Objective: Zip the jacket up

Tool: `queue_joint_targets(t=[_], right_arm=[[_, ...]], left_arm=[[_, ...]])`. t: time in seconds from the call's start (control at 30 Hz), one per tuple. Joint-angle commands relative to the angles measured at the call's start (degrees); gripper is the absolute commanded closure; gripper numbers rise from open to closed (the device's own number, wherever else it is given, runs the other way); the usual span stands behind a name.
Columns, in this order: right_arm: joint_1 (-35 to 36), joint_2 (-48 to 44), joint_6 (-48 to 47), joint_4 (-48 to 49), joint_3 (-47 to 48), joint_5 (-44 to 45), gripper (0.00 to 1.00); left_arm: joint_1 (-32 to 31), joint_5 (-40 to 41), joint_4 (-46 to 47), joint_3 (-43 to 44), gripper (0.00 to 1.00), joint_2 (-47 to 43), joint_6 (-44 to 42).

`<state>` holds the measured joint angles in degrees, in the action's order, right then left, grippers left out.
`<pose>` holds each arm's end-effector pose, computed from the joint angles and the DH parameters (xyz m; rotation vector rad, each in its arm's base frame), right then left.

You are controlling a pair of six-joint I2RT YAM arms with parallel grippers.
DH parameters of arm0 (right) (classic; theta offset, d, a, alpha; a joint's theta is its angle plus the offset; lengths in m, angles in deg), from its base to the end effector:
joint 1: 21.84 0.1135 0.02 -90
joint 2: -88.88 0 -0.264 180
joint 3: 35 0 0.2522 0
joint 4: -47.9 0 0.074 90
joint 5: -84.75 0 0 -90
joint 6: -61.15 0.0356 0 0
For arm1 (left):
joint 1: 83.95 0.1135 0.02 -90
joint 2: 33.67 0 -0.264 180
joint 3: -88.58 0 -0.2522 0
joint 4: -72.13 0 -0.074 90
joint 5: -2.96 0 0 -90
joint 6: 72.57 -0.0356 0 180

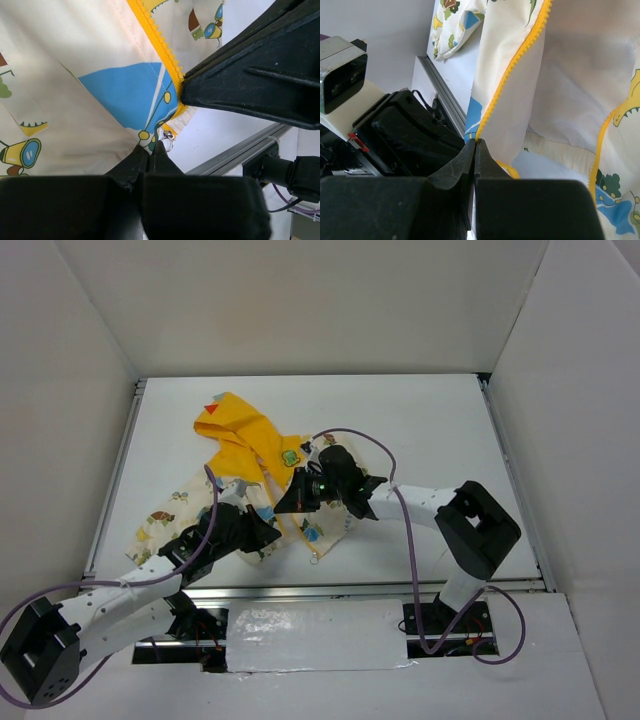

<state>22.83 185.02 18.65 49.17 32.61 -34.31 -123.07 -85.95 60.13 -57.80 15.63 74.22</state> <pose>0.2462 0.2677 0.2074 -0.3087 2.3247 1.4337 0.1461 -0.1179 0.1946 -0.3526 2.1855 -0.9800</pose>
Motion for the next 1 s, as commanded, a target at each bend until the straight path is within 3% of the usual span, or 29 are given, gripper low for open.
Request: queue_joint_targets(t=[0.0,0.03,0.07,0.13,0.17,0.33,0.47,0.63,0.97], right_arm=[[0.60,-3.50,-0.13,0.27,0.47,0.32,1.00],[0.69,-3.59,-0.39,0.18,0.56,0.14,0.96],[0.60,-3.76,-1.27,-0.78,0.82,0.23,0.75],[0.34,-5.42,-4.07,-3.41,0.65,1.98,0.57],[0.34,-6.30,-5.57,-4.73,0.47,3.29,0.55],[0.69,-14.20,-15.40,-18.93,-1.02,13.48,0.53],[1.74,-17.38,-21.81,-29.94,-1.11,23.15,0.44],[7.87,-15.64,-27.19,-43.92,2.31,36.78,0.44],[16.06,-6.50,-28.87,-44.21,4.95,39.96,0.43]], left_arm=[[0.18,-0.55,3.33,-0.17,1.00,0.27,-1.07],[0.18,-0.55,3.43,-0.34,1.00,0.36,-0.99],[0.18,-0.55,3.51,-0.43,1.00,0.27,-0.64],[0.18,-0.21,2.99,-0.43,1.00,-0.08,-0.11],[0.18,0.32,2.38,-0.35,1.00,-0.43,0.16],[0.27,3.92,-5.51,1.23,1.00,-3.68,1.39],[0.44,7.53,-12.46,3.25,1.00,-4.39,3.40],[0.62,9.11,-16.35,4.58,1.00,-4.82,5.08],[0.79,8.94,-16.79,4.93,1.00,-4.91,4.20]])
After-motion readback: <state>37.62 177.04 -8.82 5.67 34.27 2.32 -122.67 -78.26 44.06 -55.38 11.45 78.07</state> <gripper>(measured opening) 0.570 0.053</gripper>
